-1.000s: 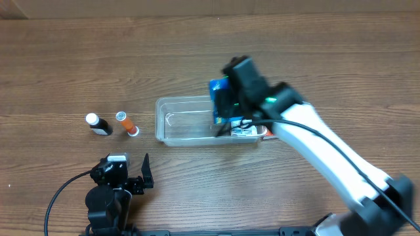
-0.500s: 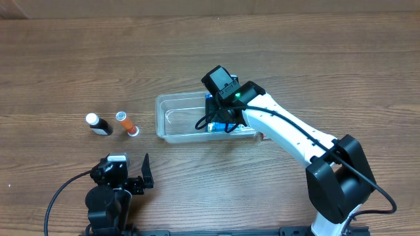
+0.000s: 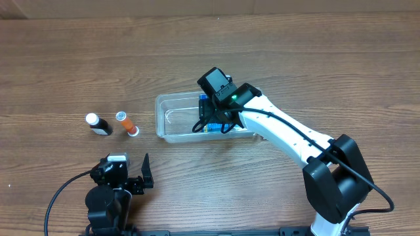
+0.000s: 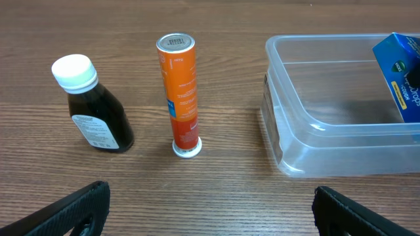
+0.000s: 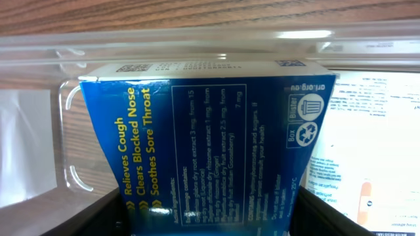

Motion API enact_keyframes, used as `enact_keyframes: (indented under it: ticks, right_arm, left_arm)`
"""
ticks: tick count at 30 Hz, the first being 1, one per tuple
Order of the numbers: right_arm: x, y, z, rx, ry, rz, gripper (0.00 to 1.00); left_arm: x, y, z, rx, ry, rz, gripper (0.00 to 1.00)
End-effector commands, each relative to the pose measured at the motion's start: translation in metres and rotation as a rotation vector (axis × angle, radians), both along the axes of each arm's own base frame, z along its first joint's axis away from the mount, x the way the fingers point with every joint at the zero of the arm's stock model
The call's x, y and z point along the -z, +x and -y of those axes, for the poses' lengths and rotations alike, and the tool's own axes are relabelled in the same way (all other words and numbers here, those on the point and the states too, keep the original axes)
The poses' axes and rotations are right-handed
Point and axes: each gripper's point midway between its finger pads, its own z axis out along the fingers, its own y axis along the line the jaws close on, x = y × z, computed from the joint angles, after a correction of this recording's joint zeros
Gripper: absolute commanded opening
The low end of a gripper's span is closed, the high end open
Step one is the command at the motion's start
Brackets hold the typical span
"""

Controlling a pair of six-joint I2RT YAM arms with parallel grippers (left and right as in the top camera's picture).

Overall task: Pack container
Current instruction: 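Lift the blue box into the container beside the white box, release, then lower the right gripper onto the red Panadol box and grasp it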

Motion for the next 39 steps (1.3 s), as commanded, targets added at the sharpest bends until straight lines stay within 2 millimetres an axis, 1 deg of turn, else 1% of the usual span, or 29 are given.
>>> enact_keyframes:
  ticks: [1, 3, 5, 6, 8, 10, 11, 12, 13, 14, 15, 18, 19, 20, 21, 23, 24, 26, 27, 30, 32, 34, 35, 36, 39]
  right_arm:
    - [-0.008, 0.007, 0.001, -0.047, -0.030, 0.046, 0.81]
    - [-0.025, 0.010, -0.002, -0.075, -0.021, 0.080, 0.81]
    - [-0.054, 0.014, 0.001, -0.066, -0.017, 0.128, 0.83]
    - [-0.070, 0.015, 0.004, -0.057, -0.021, 0.152, 0.85]
    - [-0.092, 0.016, 0.018, -0.032, -0.063, 0.198, 0.88]
    - [-0.121, 0.018, 0.044, 0.023, -0.095, 0.254, 0.94]
    - [-0.134, 0.020, 0.065, 0.069, -0.092, 0.261, 0.95]
    - [-0.141, 0.022, 0.088, 0.116, -0.096, 0.253, 0.95]
    - [-0.140, 0.026, 0.119, 0.184, -0.098, 0.218, 0.97]
    - [-0.137, 0.029, 0.137, 0.223, -0.094, 0.187, 0.97]
    - [-0.129, 0.031, 0.157, 0.257, -0.086, 0.148, 0.98]
    - [-0.101, 0.030, 0.198, 0.339, -0.066, 0.047, 0.98]
    - [-0.086, 0.029, 0.215, 0.379, -0.078, 0.009, 0.98]
    - [-0.073, 0.027, 0.222, 0.398, -0.084, -0.020, 0.97]
    - [-0.060, 0.024, 0.226, 0.407, -0.083, -0.052, 0.95]
    - [-0.025, 0.014, 0.222, 0.396, -0.080, -0.141, 0.91]
    - [-0.013, 0.011, 0.218, 0.385, -0.077, -0.166, 0.91]
    - [0.004, 0.008, 0.209, 0.350, -0.074, -0.199, 0.91]
    - [0.008, 0.009, 0.205, 0.329, -0.074, -0.200, 0.90]
    - [0.008, 0.009, 0.195, 0.299, -0.062, -0.194, 0.91]
    - [0.008, 0.005, 0.175, 0.198, -0.015, -0.207, 0.89]
    - [0.007, 0.001, 0.157, 0.137, -0.017, -0.198, 0.88]
    - [0.007, 0.001, 0.151, 0.122, -0.023, -0.190, 0.88]
    - [0.007, 0.002, 0.149, 0.125, -0.059, -0.169, 0.90]
    - [0.008, 0.006, 0.161, 0.188, -0.111, -0.152, 0.95]
  left_arm:
    - [-0.002, 0.001, 0.000, -0.007, -0.009, 0.013, 1.00]
    - [-0.002, 0.001, 0.000, -0.007, -0.009, 0.012, 1.00]
    - [-0.002, 0.001, 0.000, -0.007, -0.009, 0.013, 1.00]
    - [-0.002, 0.001, 0.000, -0.007, -0.009, 0.013, 1.00]
    - [-0.002, 0.001, 0.000, -0.007, -0.009, 0.013, 1.00]
    - [-0.002, 0.001, 0.000, -0.007, -0.009, 0.012, 1.00]
    - [-0.002, 0.001, 0.000, -0.007, -0.009, 0.013, 1.00]
    - [-0.002, 0.001, 0.000, -0.007, -0.009, 0.013, 1.00]
    - [-0.002, 0.001, 0.000, -0.007, -0.009, 0.012, 1.00]
    - [-0.002, 0.001, 0.000, -0.007, -0.009, 0.013, 1.00]
    - [-0.002, 0.001, 0.000, -0.007, -0.009, 0.013, 1.00]
    - [-0.002, 0.001, 0.000, -0.007, -0.009, 0.013, 1.00]
    - [-0.002, 0.001, 0.000, -0.007, -0.009, 0.013, 1.00]
    - [-0.002, 0.001, 0.000, -0.007, -0.009, 0.012, 1.00]
    - [-0.002, 0.001, 0.000, -0.007, -0.009, 0.012, 1.00]
    - [-0.002, 0.001, 0.000, -0.007, -0.009, 0.013, 1.00]
    - [-0.002, 0.001, 0.000, -0.007, -0.009, 0.012, 1.00]
    - [-0.002, 0.001, 0.000, -0.007, -0.009, 0.012, 1.00]
    - [-0.002, 0.001, 0.000, -0.007, -0.009, 0.012, 1.00]
    - [-0.002, 0.001, 0.000, -0.007, -0.009, 0.013, 1.00]
    - [-0.002, 0.001, 0.000, -0.007, -0.009, 0.013, 1.00]
    - [-0.002, 0.001, 0.000, -0.007, -0.009, 0.012, 1.00]
    - [-0.002, 0.001, 0.000, -0.007, -0.009, 0.013, 1.00]
    - [-0.002, 0.001, 0.000, -0.007, -0.009, 0.012, 1.00]
    - [-0.002, 0.001, 0.000, -0.007, -0.009, 0.012, 1.00]
